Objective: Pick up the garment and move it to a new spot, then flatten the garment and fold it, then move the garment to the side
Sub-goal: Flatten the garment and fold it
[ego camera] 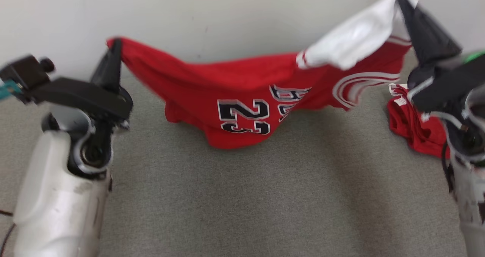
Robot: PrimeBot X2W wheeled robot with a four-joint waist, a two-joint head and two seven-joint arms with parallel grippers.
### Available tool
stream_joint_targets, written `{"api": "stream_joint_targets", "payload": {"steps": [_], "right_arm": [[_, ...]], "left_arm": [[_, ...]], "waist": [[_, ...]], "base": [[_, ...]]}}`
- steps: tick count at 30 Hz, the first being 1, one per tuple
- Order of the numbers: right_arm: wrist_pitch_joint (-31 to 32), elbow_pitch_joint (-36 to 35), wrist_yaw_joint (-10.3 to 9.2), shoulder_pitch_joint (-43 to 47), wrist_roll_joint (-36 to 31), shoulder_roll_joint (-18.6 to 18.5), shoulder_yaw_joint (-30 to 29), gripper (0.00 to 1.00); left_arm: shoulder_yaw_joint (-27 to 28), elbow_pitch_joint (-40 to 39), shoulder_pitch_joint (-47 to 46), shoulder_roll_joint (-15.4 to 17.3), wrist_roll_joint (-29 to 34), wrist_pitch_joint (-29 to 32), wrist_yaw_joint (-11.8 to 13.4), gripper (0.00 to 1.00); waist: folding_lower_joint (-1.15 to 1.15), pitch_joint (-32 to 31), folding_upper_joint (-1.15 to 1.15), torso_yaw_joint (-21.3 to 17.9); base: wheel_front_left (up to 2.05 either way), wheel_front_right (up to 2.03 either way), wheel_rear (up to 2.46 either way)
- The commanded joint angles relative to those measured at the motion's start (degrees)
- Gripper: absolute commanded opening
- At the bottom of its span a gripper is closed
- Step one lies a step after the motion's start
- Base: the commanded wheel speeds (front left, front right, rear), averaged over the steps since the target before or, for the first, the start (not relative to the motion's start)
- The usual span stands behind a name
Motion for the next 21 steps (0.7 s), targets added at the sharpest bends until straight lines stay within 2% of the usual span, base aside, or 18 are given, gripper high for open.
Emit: {"api": "stream_joint_targets", "payload": {"steps": [1, 8, 13, 15, 21], "right_arm": [[0.17, 0.47, -0.14, -1.86, 0.36, 0.05, -0.14, 0.0], [-0.11, 8.09, -0.14, -18.01, -1.63, 0.19, 0.41, 0.0], [-2.6, 16.27, -0.14, -26.67, -5.1, -0.42, 1.71, 0.0], [-3.93, 20.98, -0.14, -31.45, -7.1, -0.3, 1.5, 0.0], [-8.12, 28.14, -0.14, -42.75, -10.73, 1.72, -1.55, 0.0]], "left_arm": [[0.29, -0.51, -1.14, 0.52, -0.17, 0.41, 0.29, 0.0], [2.33, -3.33, -9.59, 1.25, -1.89, 2.46, 2.85, 0.0], [2.84, -3.22, -14.97, 1.06, -1.84, 2.91, 4.13, 0.0], [3.28, -2.95, -18.95, 0.93, -1.81, 2.78, 5.26, 0.0], [4.08, -2.11, -29.29, 1.69, -0.49, 1.06, 6.72, 0.0]], "waist": [[0.0, 0.19, 0.0, -0.34], [0.0, 3.25, 0.0, -0.95], [0.0, 8.4, 0.0, -0.92], [0.0, 13.13, 0.0, -0.72], [0.0, 25.39, 0.0, -0.78]], "base": [[0.0, 0.0, 0.0], [0.0, 0.0, 0.0], [0.0, 0.0, 0.0], [0.0, 0.0, 0.0], [0.0, 0.0, 0.0]]}}
